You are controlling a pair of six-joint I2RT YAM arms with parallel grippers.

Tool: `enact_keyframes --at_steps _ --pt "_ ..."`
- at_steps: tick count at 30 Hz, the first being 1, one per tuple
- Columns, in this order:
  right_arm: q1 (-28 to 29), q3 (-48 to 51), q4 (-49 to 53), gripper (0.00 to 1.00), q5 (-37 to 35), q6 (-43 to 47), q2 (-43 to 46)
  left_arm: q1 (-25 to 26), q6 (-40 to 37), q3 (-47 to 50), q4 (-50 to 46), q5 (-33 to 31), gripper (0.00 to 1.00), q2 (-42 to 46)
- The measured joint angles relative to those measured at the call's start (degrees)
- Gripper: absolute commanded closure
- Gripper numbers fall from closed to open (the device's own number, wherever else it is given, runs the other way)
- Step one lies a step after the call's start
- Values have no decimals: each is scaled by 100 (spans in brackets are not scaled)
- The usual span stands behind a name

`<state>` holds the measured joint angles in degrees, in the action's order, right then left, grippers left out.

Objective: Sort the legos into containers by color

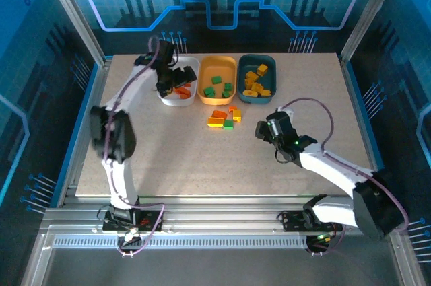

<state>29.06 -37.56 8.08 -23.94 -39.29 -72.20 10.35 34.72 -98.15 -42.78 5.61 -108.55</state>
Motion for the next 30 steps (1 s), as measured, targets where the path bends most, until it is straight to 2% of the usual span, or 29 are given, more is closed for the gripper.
enact_keyframes --at_steps 3,7,14,16,22,27,30 --pt "26 -356 17 16 376 232 -629 33 610 1285 844 402 1 1377" --pt "240 -981 118 15 671 448 -1368 37 1292 2264 1639 885 1 2315" --pt "498 -2286 409 17 782 529 -2496 31 1912 3178 2380 1641 1 1945" --pt "501 -2671 529 21 732 540 -2876 26 2013 3322 2514 1805 1 1834" --pt "483 -3506 892 42 595 774 -3814 -24 2238 3364 2879 2343 1 1705" --pt "404 -3904 1202 46 422 885 -4223 -142 2586 3727 3506 2601 1 1709" --pt "345 -3982 1250 55 328 984 -4291 -190 2806 3869 3665 2739 1 1707"
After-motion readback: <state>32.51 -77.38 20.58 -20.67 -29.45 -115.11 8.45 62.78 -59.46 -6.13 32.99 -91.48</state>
